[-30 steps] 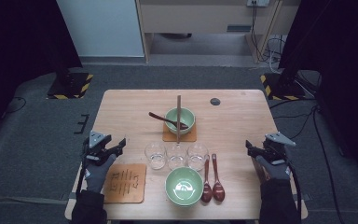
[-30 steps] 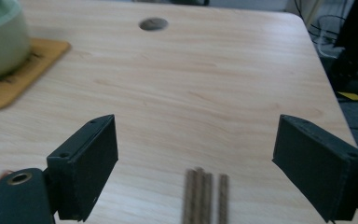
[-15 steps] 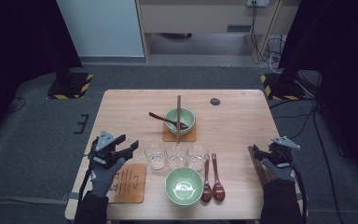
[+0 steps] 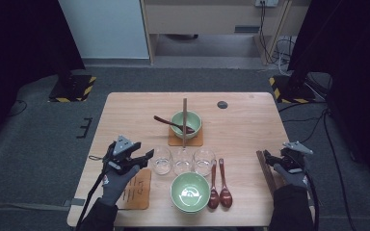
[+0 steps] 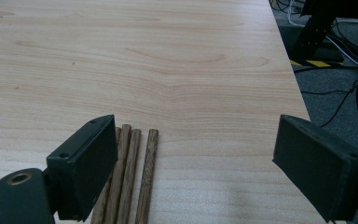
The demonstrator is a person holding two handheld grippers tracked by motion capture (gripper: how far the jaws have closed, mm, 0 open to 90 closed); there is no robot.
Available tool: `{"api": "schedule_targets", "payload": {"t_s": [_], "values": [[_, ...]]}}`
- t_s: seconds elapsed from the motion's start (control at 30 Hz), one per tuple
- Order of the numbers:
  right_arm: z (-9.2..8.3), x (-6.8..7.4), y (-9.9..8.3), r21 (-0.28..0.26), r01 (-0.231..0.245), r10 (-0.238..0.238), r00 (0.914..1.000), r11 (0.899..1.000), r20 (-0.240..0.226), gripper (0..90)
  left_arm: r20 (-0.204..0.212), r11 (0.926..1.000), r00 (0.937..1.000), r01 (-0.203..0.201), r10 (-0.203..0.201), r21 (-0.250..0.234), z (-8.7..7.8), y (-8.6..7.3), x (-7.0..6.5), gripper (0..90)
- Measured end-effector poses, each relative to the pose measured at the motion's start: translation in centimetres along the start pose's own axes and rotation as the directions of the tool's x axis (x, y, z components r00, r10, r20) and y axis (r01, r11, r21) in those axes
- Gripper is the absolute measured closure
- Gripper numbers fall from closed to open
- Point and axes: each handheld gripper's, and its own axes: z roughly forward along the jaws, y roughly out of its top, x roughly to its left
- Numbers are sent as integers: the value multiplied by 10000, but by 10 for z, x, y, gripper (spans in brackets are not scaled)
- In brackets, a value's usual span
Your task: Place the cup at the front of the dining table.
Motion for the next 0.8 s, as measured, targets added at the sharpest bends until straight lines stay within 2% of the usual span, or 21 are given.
{"api": "schedule_targets", "payload": {"t_s": [0.23, 0.43, 0.8], "values": [[1, -3, -2, 65, -56, 56, 10000, 10000, 22, 140, 127, 9980, 9999, -18, 10, 629, 18, 2, -1, 430], [2, -6, -4, 147, -104, 103, 9999, 9998, 30, 143, 131, 9935, 9998, 144, -160, 1133, 29, 2, 0, 503], [3, -6, -4, 192, -74, 74, 10000, 9998, -9, 143, 147, 9780, 9997, 148, -182, 2079, 43, -4, -1, 648]]}}
